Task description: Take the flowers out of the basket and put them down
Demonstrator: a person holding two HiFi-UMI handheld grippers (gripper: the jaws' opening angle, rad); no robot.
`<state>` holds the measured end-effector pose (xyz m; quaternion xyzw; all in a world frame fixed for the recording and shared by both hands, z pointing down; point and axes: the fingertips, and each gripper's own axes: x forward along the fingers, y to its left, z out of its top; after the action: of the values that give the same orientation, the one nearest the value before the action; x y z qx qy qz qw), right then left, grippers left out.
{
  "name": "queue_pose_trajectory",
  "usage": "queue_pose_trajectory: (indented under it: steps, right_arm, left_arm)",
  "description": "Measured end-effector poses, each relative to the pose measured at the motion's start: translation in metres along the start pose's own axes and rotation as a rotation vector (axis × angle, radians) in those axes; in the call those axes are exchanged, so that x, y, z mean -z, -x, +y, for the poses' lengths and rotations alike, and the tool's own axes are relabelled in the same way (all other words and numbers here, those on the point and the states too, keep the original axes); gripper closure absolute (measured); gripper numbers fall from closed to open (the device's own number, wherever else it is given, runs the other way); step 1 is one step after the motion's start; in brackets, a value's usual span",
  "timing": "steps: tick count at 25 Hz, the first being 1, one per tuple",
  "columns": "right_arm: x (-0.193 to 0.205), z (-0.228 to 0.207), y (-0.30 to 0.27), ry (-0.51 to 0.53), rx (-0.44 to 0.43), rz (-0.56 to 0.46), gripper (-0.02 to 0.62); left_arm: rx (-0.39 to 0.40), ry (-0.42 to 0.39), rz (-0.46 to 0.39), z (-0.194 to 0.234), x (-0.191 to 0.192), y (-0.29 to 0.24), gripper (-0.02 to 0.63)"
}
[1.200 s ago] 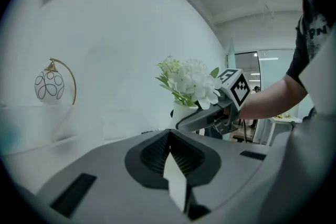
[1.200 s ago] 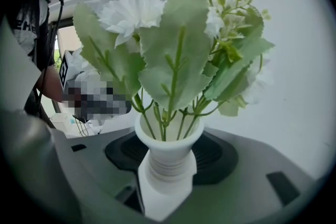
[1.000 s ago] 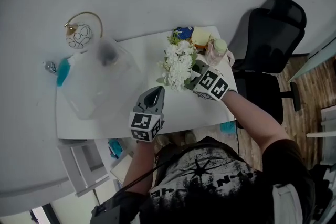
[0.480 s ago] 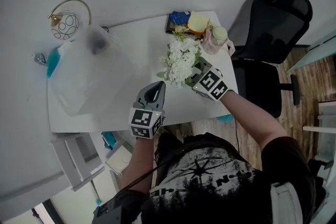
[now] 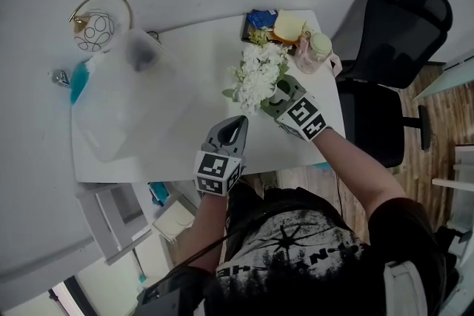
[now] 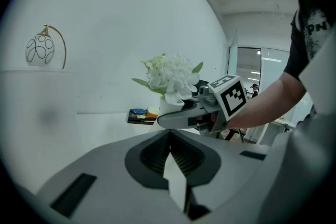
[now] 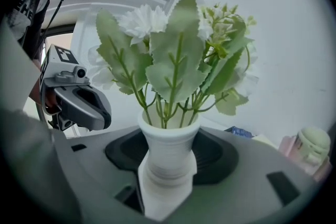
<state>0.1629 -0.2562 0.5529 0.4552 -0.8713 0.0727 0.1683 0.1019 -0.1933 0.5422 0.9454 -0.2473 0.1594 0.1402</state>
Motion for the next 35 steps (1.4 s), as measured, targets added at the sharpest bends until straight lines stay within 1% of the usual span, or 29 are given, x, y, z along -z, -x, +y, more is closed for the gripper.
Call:
queue_pose_trajectory:
  steps: [10,14,19,23,27,35]
  right_arm:
    - [-0.001,-0.005,-0.004,-0.028,0.009,-0.038,0.347]
    - [0.001,-0.003,-0.006,-0.016,0.014,-0.027,0.347]
    - [0.012,0.000,-0.007,-0.033,0.013,-0.001,0.308]
    - [0.015,0.002,-0.002,-0.056,0.014,-0.010,0.302]
    - [0.014,0.002,0.007,-0.059,0.032,-0.015,0.302]
    - [0.007,0.008,0.034,-0.071,0.065,-0.028,0.302]
  left_arm:
    - [0.019,0.007,0.009,-0.015,0.009,-0.003,0.595]
    - [0.012,0.009,0.010,-0.014,0.009,0.000,0.595]
    - [0.002,0.015,0.010,-0.012,0.010,0.004,0.595]
    - [-0.001,0.027,0.013,-0.011,0.013,0.006,0.595]
    - [0.001,0.036,0.011,-0.014,0.014,0.009,0.595]
    - [-0.017,0.016,-0.035,-0.013,-0.006,0.019,0.595]
